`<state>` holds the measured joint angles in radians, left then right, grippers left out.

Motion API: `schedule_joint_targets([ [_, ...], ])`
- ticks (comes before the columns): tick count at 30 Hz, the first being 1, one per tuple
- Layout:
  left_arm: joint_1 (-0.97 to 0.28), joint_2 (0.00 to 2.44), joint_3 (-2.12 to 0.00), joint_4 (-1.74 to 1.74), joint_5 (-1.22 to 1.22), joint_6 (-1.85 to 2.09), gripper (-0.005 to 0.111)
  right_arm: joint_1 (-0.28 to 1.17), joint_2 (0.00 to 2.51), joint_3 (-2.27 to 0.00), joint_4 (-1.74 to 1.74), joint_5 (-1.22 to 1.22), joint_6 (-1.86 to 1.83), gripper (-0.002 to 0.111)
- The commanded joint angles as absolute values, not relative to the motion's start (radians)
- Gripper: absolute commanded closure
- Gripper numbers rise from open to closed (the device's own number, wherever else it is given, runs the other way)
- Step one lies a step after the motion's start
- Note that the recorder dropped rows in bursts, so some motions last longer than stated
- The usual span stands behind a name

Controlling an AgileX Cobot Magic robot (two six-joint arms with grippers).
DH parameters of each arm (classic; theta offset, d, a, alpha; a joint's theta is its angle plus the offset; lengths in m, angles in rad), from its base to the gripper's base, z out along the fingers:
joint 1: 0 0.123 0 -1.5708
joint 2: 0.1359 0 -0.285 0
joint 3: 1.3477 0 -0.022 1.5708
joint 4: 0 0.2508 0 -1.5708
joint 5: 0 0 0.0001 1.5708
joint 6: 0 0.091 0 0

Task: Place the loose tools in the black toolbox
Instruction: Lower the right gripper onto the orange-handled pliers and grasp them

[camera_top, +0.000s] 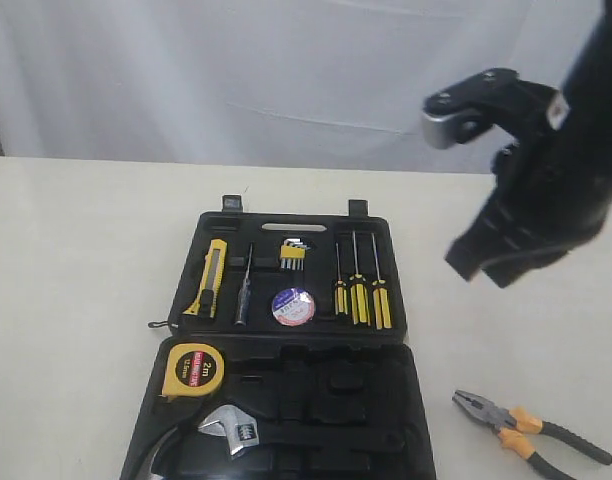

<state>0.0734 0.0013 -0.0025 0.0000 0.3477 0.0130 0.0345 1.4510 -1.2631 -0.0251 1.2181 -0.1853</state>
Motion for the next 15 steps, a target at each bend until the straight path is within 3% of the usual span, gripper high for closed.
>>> schedule_joint_targets([
  [1, 0.069, 0.000, 0.000, 0.000, 0.342, 0.007, 0.107, -0.060, 1.388, -1.143, -0.062, 1.221, -0.264, 0.109],
  [15, 0.069, 0.000, 0.000, 0.000, 0.342, 0.007, 0.107, -0.074, 1.531, -1.028, -0.045, 1.100, -0.435, 0.108],
])
